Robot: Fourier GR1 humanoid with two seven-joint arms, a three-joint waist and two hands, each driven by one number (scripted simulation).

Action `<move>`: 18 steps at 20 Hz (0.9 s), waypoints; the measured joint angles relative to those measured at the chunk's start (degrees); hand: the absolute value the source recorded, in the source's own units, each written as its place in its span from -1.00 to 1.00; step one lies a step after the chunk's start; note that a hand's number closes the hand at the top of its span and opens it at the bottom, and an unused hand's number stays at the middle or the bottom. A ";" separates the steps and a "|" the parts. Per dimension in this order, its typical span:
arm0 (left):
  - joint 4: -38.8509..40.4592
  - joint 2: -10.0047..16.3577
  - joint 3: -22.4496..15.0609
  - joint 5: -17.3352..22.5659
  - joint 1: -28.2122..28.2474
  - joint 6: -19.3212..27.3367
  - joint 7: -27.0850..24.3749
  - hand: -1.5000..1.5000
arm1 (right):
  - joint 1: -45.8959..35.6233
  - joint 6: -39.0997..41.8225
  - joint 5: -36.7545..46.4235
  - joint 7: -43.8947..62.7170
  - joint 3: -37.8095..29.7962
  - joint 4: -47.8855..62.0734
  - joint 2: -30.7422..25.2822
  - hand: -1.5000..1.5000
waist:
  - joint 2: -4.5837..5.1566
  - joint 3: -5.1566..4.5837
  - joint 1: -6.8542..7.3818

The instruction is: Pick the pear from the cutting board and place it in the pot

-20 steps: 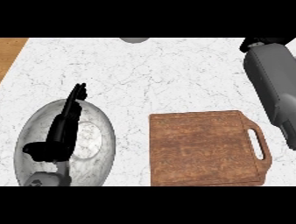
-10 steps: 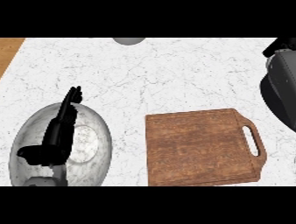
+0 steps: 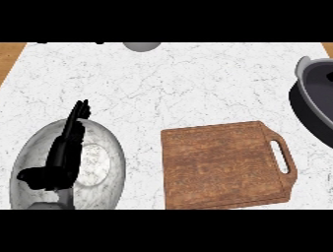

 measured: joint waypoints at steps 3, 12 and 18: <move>-0.53 0.07 -0.09 -0.22 0.16 -0.19 0.34 0.00 | 2.05 -0.72 -3.67 -4.33 -2.59 1.05 -1.54 1.00 | 0.01 0.01 0.02; -0.29 -0.48 -0.07 -0.46 -0.70 -0.42 0.57 0.00 | 7.25 -0.74 -11.93 -9.47 -9.72 7.55 -4.28 -1.00 | 0.30 0.09 0.52; -1.63 -0.86 -0.65 -1.06 -0.15 0.00 1.58 0.00 | 10.18 0.01 -18.65 -15.25 -15.21 8.96 -5.02 -1.00 | 0.34 0.14 0.71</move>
